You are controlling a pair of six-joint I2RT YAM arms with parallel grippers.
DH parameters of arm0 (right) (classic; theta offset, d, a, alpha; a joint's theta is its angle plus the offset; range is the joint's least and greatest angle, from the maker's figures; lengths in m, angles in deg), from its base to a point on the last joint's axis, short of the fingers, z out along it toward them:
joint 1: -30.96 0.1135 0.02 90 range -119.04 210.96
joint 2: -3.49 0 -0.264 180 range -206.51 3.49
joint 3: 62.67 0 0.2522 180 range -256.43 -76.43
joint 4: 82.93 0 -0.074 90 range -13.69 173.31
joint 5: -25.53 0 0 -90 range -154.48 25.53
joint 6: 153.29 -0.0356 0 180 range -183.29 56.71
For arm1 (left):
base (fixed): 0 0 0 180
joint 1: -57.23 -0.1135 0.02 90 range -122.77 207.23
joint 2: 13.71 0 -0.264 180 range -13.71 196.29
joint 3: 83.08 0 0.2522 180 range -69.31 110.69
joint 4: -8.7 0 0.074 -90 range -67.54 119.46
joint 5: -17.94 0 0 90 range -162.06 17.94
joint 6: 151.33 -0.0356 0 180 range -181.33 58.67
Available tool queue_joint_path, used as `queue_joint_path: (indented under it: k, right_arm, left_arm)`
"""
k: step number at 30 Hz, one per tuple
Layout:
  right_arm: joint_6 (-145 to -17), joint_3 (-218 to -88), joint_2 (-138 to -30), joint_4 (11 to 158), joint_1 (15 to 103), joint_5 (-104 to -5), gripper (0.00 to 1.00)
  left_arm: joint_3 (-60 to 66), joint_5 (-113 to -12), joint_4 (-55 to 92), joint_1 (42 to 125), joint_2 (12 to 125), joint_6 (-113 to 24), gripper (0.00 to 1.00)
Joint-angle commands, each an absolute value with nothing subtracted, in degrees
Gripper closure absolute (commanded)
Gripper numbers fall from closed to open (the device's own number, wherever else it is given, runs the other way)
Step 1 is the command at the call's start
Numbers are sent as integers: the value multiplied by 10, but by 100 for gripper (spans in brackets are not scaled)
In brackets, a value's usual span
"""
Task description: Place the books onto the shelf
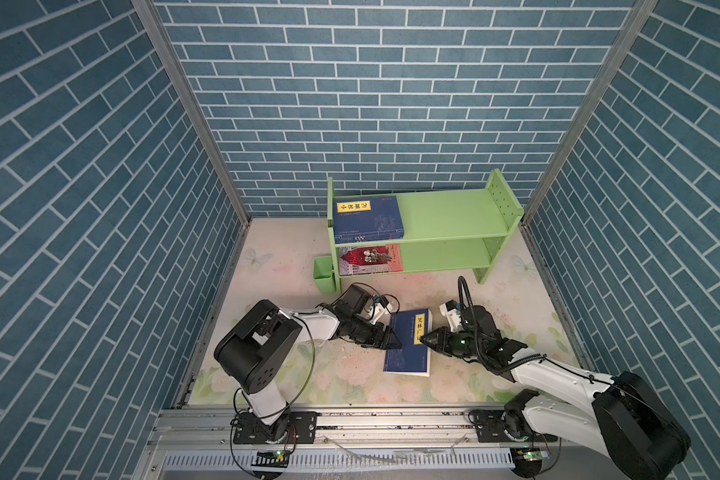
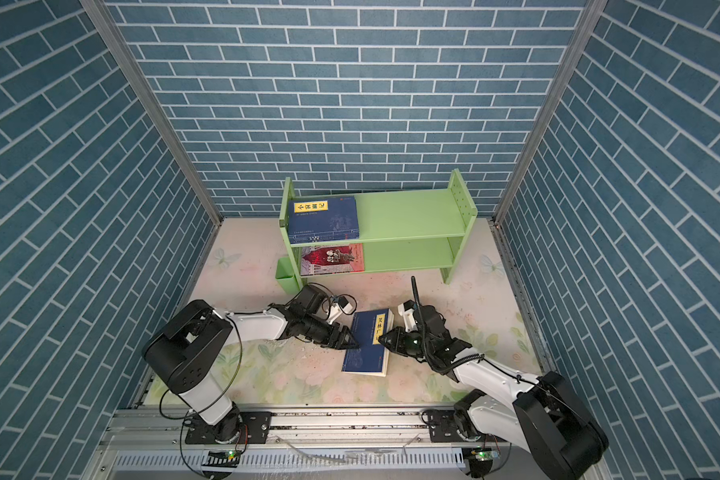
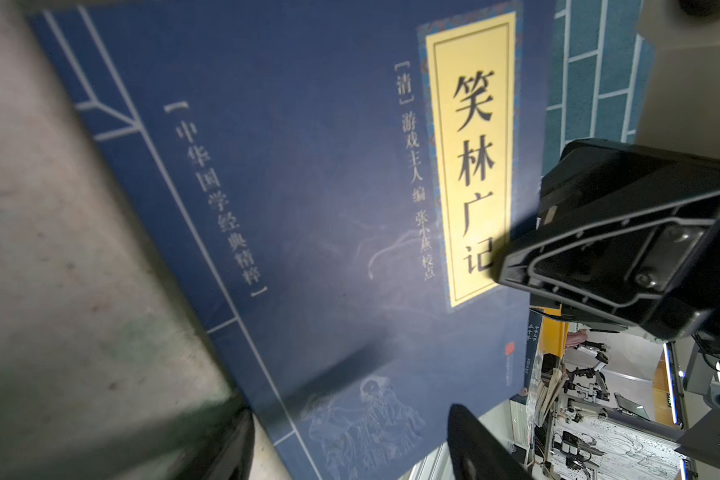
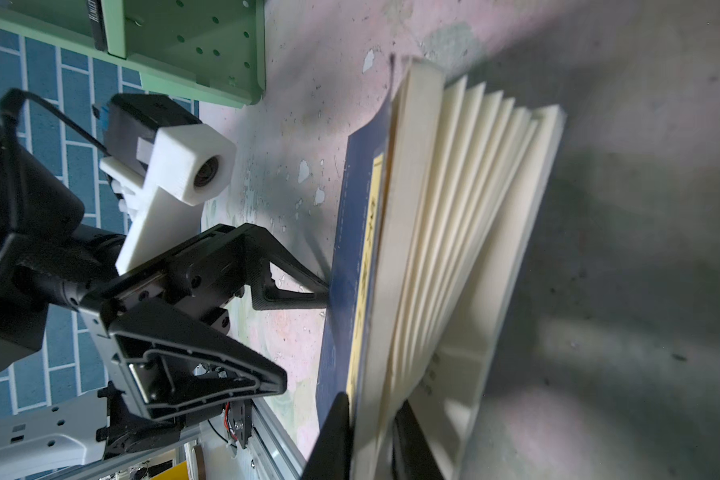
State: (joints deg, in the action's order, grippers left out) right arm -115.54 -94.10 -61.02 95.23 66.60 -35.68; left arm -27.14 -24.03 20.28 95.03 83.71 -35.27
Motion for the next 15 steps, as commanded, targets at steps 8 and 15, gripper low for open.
queue_joint_path:
  k: [8, 15]
  right_arm:
    - [-1157, -942, -650, 964, 673, -350, 72]
    - [-1154, -939, -628, 959, 672, -357, 91]
  left_arm:
    - [-281, -240, 213, 958, 823, -357, 24]
    - [-284, -242, 220, 958, 811, -363, 23]
